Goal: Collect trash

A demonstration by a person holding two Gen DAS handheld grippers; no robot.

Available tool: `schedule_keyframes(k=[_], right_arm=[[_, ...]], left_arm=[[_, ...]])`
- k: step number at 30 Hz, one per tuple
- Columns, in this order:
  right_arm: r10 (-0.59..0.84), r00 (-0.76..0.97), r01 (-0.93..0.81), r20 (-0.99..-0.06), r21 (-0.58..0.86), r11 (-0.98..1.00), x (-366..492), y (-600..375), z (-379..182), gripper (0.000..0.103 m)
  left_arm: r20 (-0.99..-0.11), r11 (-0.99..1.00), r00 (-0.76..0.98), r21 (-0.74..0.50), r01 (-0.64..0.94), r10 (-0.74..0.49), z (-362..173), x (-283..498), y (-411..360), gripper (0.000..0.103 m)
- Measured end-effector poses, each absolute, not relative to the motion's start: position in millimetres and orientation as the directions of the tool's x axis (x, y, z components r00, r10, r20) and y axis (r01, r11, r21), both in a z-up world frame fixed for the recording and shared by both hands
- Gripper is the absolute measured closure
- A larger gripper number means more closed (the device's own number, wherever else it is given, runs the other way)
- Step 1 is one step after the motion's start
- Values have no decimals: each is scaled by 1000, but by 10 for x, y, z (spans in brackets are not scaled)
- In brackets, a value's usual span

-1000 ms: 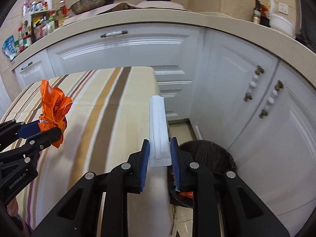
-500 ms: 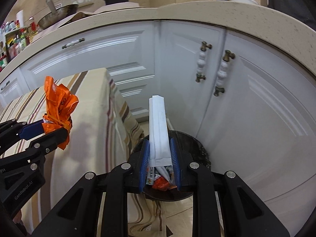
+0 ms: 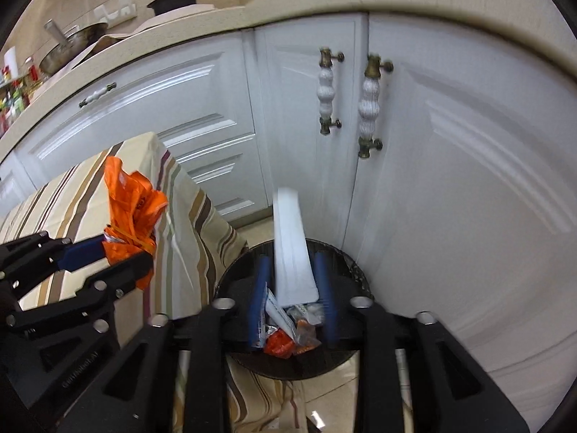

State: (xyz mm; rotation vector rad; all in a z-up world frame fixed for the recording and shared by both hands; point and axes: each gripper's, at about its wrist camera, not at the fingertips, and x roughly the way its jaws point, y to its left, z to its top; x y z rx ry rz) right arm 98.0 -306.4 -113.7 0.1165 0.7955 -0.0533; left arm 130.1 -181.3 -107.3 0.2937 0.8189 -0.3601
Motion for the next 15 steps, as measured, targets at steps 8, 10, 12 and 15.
schedule_keyframes(k=[8,10,12,15], right_arm=[[-32,678,134,-735,81,988,1019,-3156,-1263,57],[-35,674,139,-738,80,987,997,-3171,-1277,56],[-40,672,145,-739,78,986,978,-3188,-1278,55],[-48,673,156,-738,78,985,952,-3210,-1258,53]], left_arm=[[-784,909,590,84,407,-192,-1196,1450,-1817,47],[-775,909,602,91,406,-191,-1180,1435,-1810,43],[-768,908,613,102,406,-187,-1164,1416,-1812,42],[-764,908,616,99,408,-193,-1134,1381,-1809,41]])
